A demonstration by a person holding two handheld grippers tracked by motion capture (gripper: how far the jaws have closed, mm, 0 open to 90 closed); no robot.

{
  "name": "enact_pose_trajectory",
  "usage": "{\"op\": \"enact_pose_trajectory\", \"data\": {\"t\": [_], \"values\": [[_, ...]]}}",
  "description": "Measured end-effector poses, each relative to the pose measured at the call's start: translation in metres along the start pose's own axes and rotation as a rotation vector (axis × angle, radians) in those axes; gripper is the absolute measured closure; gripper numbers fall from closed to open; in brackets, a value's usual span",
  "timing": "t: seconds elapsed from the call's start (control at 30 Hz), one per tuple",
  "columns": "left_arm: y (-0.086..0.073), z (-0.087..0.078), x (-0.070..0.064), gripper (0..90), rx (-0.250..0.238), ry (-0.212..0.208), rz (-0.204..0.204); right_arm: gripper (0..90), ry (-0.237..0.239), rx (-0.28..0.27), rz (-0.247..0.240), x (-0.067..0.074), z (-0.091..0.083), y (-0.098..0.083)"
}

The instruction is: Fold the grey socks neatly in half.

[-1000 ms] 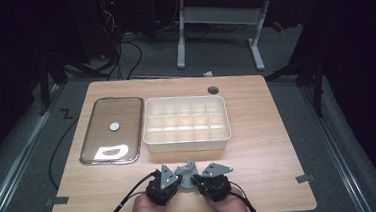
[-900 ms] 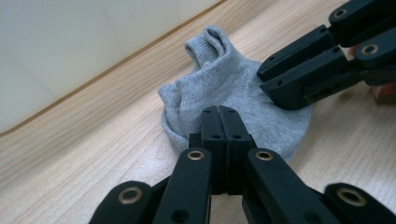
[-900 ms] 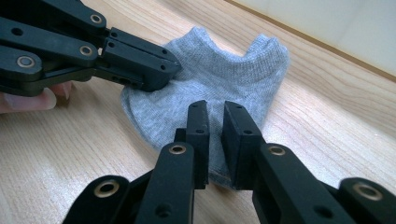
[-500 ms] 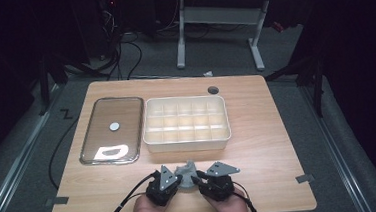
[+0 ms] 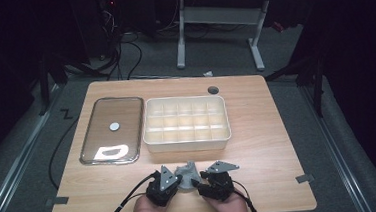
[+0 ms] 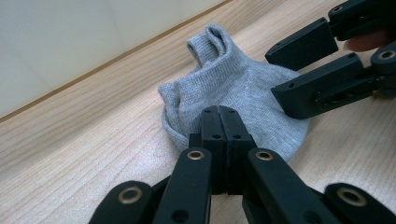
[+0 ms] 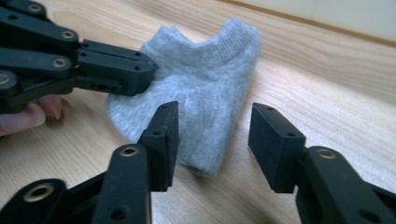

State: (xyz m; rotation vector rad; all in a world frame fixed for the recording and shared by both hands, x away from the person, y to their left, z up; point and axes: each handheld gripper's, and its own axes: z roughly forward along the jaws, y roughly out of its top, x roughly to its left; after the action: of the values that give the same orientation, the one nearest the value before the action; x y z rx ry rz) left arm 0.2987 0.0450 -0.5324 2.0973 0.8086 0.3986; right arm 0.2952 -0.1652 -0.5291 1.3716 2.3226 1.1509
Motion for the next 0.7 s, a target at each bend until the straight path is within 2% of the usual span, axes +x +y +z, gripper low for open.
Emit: {"op": "enact_pose_trajectory", "data": {"t": [0.03, 0.07, 0.1, 0.13, 0.2, 0.27, 0.3, 0.5, 0.57, 0.6, 0.63, 0.7], "values": [[0.000, 0.000, 0.000, 90.0, 0.000, 0.000, -0.002, 52.4, 0.001, -0.001, 0.016, -0.001, 0.000, 0.000], [0.000, 0.000, 0.000, 90.0, -0.001, -0.001, -0.002, 54.1, 0.002, -0.007, 0.014, 0.000, 0.000, 0.000], [0.000, 0.000, 0.000, 90.0, -0.001, -0.001, -0.001, 59.4, 0.005, -0.006, 0.013, 0.001, 0.000, -0.001], [0.000, 0.000, 0.000, 90.0, -0.001, -0.001, -0.001, 59.4, 0.005, -0.006, 0.013, 0.001, 0.000, -0.001], [0.000, -0.001, 0.000, 90.0, 0.001, -0.001, 0.002, 69.0, 0.036, 0.001, 0.016, 0.001, 0.001, -0.001], [0.000, -0.001, -0.001, 90.0, 0.001, 0.000, 0.004, 70.1, 0.041, 0.000, 0.022, 0.001, 0.001, -0.001], [0.000, -0.001, -0.001, 90.0, 0.001, 0.003, 0.006, 73.5, 0.050, -0.001, 0.028, 0.001, 0.001, -0.001], [0.000, -0.001, -0.001, 90.0, 0.002, 0.007, 0.008, 79.4, 0.051, -0.006, 0.032, 0.001, 0.001, 0.000], [0.001, -0.001, -0.003, 89.2, 0.010, 0.014, 0.009, 81.2, 0.050, -0.005, 0.021, 0.001, 0.001, 0.000], [0.007, -0.002, -0.005, 86.5, 0.032, 0.017, -0.011, 81.4, 0.047, -0.004, 0.015, 0.001, 0.001, 0.001], [0.007, -0.002, -0.005, 82.8, 0.032, 0.017, -0.011, 81.4, 0.047, -0.004, 0.015, 0.001, 0.001, 0.001], [0.013, -0.004, -0.008, 81.4, 0.021, -0.009, -0.038, 81.6, 0.037, -0.009, 0.006, 0.002, 0.001, 0.001]]}}
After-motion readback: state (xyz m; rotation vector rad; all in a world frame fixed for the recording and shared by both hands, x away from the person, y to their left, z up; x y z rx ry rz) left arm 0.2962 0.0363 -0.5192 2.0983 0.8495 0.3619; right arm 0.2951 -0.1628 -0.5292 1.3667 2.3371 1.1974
